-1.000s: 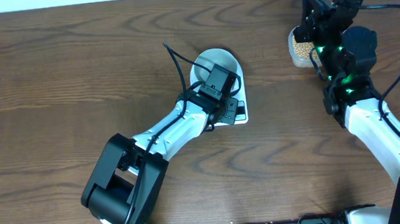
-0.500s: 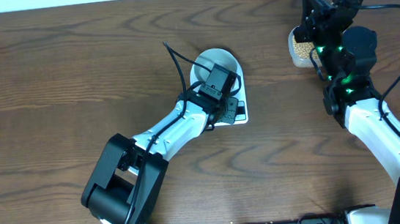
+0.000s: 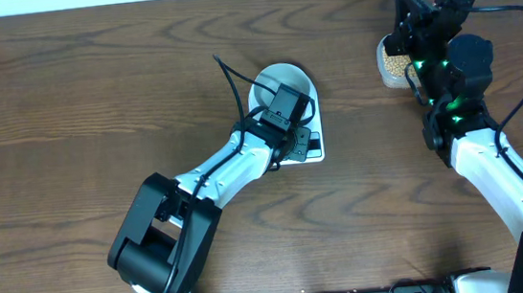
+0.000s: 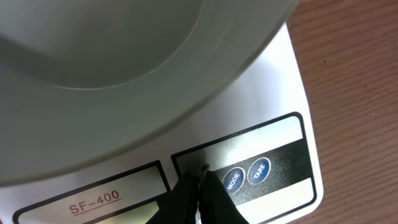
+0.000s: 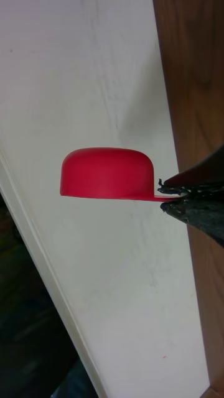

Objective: Scoop item into bowl and weigh 50g on scale

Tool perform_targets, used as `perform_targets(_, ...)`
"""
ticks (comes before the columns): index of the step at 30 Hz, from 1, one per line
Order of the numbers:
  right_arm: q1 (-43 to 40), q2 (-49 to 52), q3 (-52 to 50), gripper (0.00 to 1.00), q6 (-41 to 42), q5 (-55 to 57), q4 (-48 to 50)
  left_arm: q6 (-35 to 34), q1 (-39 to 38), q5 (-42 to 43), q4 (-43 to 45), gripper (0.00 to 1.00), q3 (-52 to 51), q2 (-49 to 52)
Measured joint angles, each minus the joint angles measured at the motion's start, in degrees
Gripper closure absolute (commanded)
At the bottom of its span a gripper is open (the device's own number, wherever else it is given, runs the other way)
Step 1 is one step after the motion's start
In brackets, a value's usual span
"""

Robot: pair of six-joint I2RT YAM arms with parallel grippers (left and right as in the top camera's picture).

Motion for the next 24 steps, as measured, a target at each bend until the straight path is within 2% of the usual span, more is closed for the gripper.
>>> perform_targets(24, 0.0, 0.0, 0.0, 0.99, 0.0, 0.0, 0.0, 0.42, -0.02, 1.73, -0.33, 0.93, 0.0, 0.33)
